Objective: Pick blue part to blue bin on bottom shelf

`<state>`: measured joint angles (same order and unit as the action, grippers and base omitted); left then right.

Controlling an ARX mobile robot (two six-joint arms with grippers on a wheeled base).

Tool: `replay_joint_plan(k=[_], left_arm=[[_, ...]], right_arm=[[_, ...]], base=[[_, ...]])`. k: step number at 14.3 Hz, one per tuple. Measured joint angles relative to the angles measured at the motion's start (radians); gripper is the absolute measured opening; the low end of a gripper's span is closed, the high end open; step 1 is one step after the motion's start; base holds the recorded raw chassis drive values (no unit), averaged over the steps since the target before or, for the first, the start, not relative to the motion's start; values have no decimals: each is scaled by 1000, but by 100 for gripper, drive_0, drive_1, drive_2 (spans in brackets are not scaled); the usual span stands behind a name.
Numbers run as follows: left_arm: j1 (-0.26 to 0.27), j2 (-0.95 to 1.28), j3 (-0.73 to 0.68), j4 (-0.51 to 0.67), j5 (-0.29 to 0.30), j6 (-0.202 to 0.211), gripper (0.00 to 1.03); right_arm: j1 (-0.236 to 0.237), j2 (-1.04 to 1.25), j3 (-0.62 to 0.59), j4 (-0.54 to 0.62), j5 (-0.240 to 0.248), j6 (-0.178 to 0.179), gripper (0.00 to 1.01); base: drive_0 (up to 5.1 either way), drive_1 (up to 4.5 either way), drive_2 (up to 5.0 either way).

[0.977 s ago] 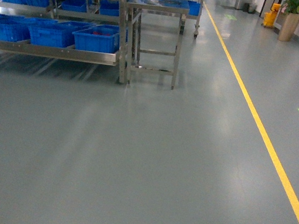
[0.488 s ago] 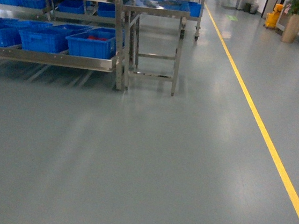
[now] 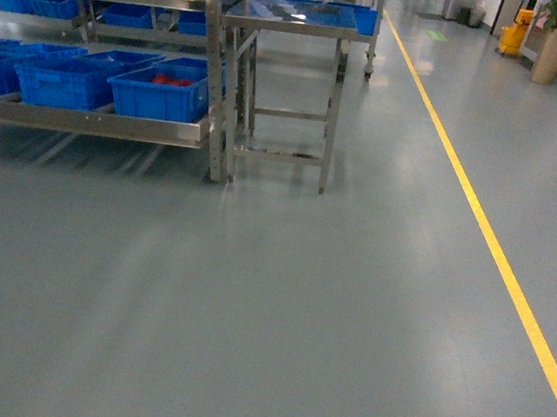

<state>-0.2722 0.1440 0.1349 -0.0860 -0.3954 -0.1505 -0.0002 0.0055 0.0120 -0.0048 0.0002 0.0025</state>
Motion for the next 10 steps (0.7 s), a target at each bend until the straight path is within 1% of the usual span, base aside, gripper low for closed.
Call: replay_joint_plan(k=[10], left_arm=[[0,0,0,3,3,0,43]], right_arm=[[0,0,0,1,0,0,98]], base=[[5,417,-407]])
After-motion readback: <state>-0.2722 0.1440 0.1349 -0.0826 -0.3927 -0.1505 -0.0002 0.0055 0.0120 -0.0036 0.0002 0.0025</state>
